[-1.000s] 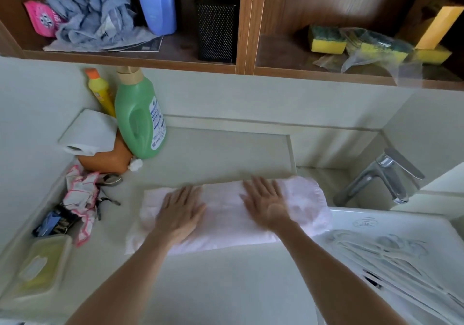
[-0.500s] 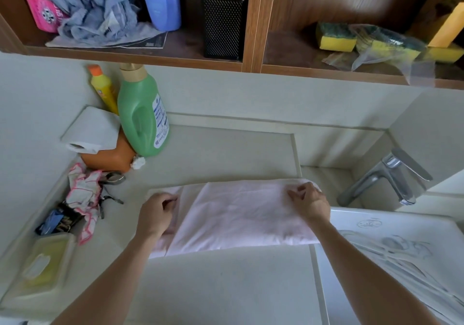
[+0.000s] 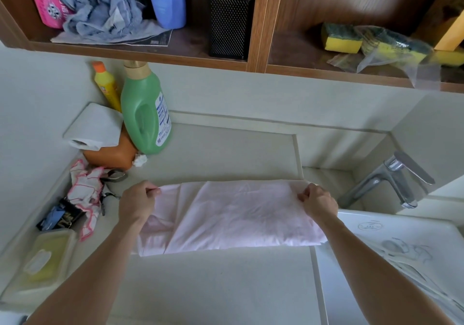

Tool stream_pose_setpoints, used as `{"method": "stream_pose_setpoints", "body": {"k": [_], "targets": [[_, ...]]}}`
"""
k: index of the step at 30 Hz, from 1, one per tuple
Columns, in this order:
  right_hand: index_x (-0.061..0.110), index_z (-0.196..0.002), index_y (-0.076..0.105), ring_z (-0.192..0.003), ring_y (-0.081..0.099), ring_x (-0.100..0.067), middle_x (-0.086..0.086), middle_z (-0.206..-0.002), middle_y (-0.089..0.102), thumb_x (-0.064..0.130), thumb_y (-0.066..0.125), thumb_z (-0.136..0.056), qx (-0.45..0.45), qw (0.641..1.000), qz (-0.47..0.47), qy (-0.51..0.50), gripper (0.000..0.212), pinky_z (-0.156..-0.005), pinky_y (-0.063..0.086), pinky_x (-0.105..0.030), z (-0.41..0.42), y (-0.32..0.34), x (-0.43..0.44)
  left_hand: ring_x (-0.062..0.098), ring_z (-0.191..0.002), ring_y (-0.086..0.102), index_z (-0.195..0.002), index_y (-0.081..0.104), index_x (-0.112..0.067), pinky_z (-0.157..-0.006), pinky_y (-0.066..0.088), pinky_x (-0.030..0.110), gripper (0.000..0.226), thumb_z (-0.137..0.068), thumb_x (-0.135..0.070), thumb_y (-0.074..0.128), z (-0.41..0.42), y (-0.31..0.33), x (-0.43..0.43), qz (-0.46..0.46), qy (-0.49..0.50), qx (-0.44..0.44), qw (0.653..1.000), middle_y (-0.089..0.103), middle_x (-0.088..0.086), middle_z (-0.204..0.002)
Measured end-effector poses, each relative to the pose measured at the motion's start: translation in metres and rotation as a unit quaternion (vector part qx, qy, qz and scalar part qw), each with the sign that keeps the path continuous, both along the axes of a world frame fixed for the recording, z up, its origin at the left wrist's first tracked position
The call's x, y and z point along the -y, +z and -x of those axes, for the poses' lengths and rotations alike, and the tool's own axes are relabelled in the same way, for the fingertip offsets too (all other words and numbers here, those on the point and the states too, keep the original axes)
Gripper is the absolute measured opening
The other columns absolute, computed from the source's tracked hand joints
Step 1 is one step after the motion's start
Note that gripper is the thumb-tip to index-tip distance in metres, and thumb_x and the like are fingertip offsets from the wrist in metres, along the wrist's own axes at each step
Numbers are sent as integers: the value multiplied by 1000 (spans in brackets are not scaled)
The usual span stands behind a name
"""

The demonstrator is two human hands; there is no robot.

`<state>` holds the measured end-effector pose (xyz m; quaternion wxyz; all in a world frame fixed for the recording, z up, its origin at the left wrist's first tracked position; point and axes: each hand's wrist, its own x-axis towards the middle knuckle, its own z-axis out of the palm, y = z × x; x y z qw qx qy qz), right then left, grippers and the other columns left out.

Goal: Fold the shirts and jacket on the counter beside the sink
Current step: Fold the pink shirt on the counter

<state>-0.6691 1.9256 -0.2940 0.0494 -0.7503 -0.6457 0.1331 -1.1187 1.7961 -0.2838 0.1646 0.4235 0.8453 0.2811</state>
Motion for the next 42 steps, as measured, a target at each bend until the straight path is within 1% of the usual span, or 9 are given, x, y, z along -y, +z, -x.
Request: {"method": "stream_pose_setpoints", "body": {"k": [5, 11, 15, 20, 24, 27, 31, 38, 42], "targets": [[11, -118, 47, -107, 60, -30, -9, -120, 60, 36, 40, -103, 44, 998, 34, 25, 31, -85, 44, -38, 7, -3, 1, 27, -87, 64, -91, 74, -14, -79, 51, 37, 10, -93, -16, 65, 10, 6, -11, 19, -17, -5, 1000, 73, 6, -92], [16, -114, 46, -108, 56, -32, -10, -120, 56, 33, 40, -102, 11, 1000, 9, 8, 21, -87, 45, -42, 11, 4, 3, 20, -83, 59, -102, 67, -13, -72, 47, 32, 15, -89, -6, 66, -28, 12, 0, -111, -162, -103, 975, 61, 3, -96], [21, -134, 50, -126, 45, -30, -7, -138, 48, 37, 50, -100, -42, 983, -98, 147, 38, -101, 39, -44, 32, 10, 17, 19, -89, 65, -125, 60, -23, -74, 49, 32, 32, -93, -19, 61, -60, 0, 7, 3, -224, -28, 974, 69, -1, -102], [31, -158, 16, -153, 7, -18, 0, -166, 10, 43, 36, -105, -7, 970, 52, 239, 58, -124, 6, -42, 37, -2, 40, 19, -108, 65, -123, 63, -25, -82, 44, 23, 30, -95, -14, 60, -47, 1, 8, 111, -183, 64, 975, 70, 0, -117], [27, -139, 52, -113, 60, -29, -6, -121, 64, 30, 58, -97, -63, 980, -85, 170, 42, -100, 44, -39, 30, 16, 56, 22, -88, 65, -97, 67, -22, -56, 51, 23, 20, -91, -9, 55, -43, 21, -6, 187, -177, 61, 964, 66, 7, -104], [45, -138, 43, -53, 65, -18, 0, -57, 65, 42, 48, -100, -209, 955, 129, 164, 38, -58, 57, -33, 33, 32, 80, 29, -113, 58, -129, 60, -17, -91, 50, 37, 36, -93, -21, 63, -58, 30, -21, 99, -235, -81, 964, 56, 10, -127], [61, -142, 11, -59, 72, -25, -10, -78, 74, 47, 51, -97, -292, 897, 303, 132, 62, -50, 57, -34, 48, 33, 112, 20, -142, 38, -144, 50, -24, -114, 32, 32, 52, -97, -48, 56, -98, 34, -22, 97, -361, -76, 925, 41, 2, -155], [43, -155, 5, -111, 65, -21, -3, -124, 56, 32, 70, -91, -344, 927, 114, 97, 91, -96, 51, -32, 43, 32, 111, 25, -95, 67, -92, 64, -22, -71, 46, 29, 55, -81, -74, 54, -110, 34, -13, 299, -354, -123, 878, 69, 5, -97], [38, -156, 3, -70, 71, -28, -14, -95, 71, 36, 68, -90, -347, 925, 152, -13, 92, -70, 62, -41, 54, 32, 117, 24, -113, 59, -119, 58, -22, -93, 46, 29, 53, -84, -61, 67, -124, 31, -4, 177, -287, -14, 941, 56, 6, -125]]}}
